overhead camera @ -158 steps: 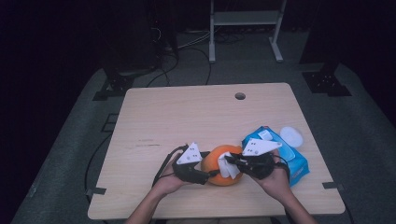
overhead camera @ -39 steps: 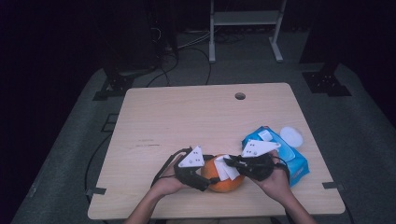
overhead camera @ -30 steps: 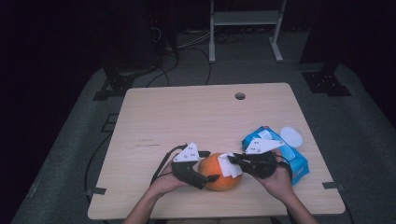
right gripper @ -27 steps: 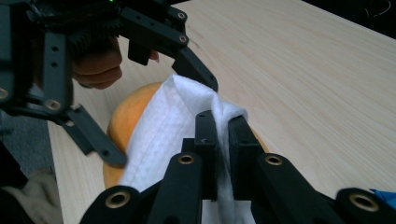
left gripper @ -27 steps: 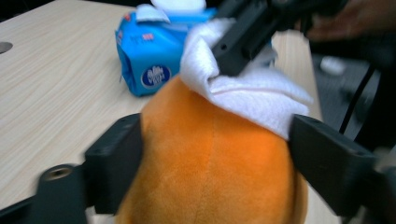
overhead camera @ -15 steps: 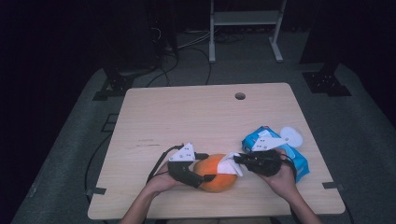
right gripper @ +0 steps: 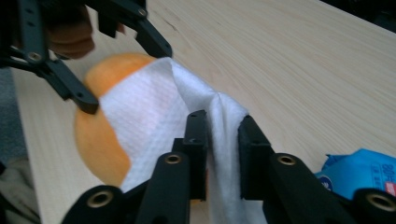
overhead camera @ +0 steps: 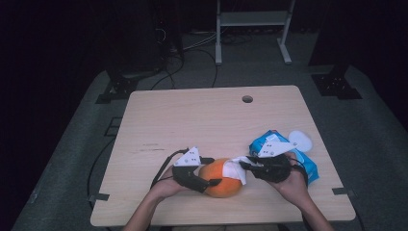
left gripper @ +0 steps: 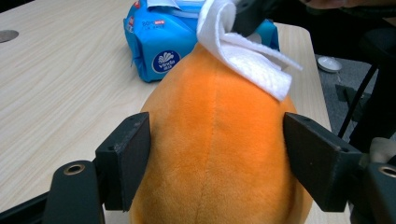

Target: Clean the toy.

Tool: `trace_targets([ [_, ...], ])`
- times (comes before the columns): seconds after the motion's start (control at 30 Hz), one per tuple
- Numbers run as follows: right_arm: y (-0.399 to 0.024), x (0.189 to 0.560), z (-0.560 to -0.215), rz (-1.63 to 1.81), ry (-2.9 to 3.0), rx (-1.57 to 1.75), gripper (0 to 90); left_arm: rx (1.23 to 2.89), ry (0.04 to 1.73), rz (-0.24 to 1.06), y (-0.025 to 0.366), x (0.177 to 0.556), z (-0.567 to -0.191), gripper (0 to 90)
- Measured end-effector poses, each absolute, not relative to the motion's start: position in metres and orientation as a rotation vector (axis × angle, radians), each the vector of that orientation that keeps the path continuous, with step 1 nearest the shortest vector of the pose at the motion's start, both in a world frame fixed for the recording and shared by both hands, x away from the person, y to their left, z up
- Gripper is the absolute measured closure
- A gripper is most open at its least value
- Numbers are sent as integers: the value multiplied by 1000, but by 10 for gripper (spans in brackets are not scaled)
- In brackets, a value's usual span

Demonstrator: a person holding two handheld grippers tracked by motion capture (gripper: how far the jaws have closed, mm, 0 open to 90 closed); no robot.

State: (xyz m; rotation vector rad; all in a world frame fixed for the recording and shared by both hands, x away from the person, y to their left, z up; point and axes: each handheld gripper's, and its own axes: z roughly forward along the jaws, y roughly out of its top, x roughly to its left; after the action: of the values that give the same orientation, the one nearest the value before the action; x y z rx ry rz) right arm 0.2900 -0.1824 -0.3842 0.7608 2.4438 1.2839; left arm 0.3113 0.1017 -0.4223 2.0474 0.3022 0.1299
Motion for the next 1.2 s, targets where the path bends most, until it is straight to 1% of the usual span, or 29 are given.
trace_targets([
  [0.03, -180, 288, -382, 1293, 2451, 735, 671, 2047, 305, 131, 101, 311, -422, 251],
  [0.1, -175, 284, -379, 1300, 2463, 687, 644, 2048, 301, 133, 100, 311, -422, 251],
  [0.13, -175, 284, -379, 1300, 2463, 687, 644, 2044, 301, 132, 99, 310, -422, 251],
  [0.17, -169, 281, -379, 1296, 2469, 652, 615, 2049, 288, 134, 97, 309, -422, 253],
  [0.33, -151, 275, -384, 1286, 2489, 599, 586, 2071, 249, 142, 93, 305, -422, 272],
  [0.47, -145, 276, -392, 1259, 2479, 586, 624, 2077, 232, 134, 94, 305, -424, 280],
  [0.6, -148, 276, -394, 1235, 2478, 606, 767, 2069, 233, 126, 95, 306, -425, 281],
  [0.67, -150, 276, -392, 1223, 2484, 607, 803, 2057, 242, 116, 97, 307, -426, 280],
  [0.8, -162, 280, -391, 1224, 2471, 659, 823, 2049, 260, 100, 104, 311, -428, 278],
  [1.03, -194, 303, -406, 1308, 2472, 882, 825, 2023, 298, 75, 111, 317, -431, 272],
  [1.2, -183, 296, -397, 1376, 2464, 841, 825, 2022, 297, 69, 111, 317, -433, 263],
])
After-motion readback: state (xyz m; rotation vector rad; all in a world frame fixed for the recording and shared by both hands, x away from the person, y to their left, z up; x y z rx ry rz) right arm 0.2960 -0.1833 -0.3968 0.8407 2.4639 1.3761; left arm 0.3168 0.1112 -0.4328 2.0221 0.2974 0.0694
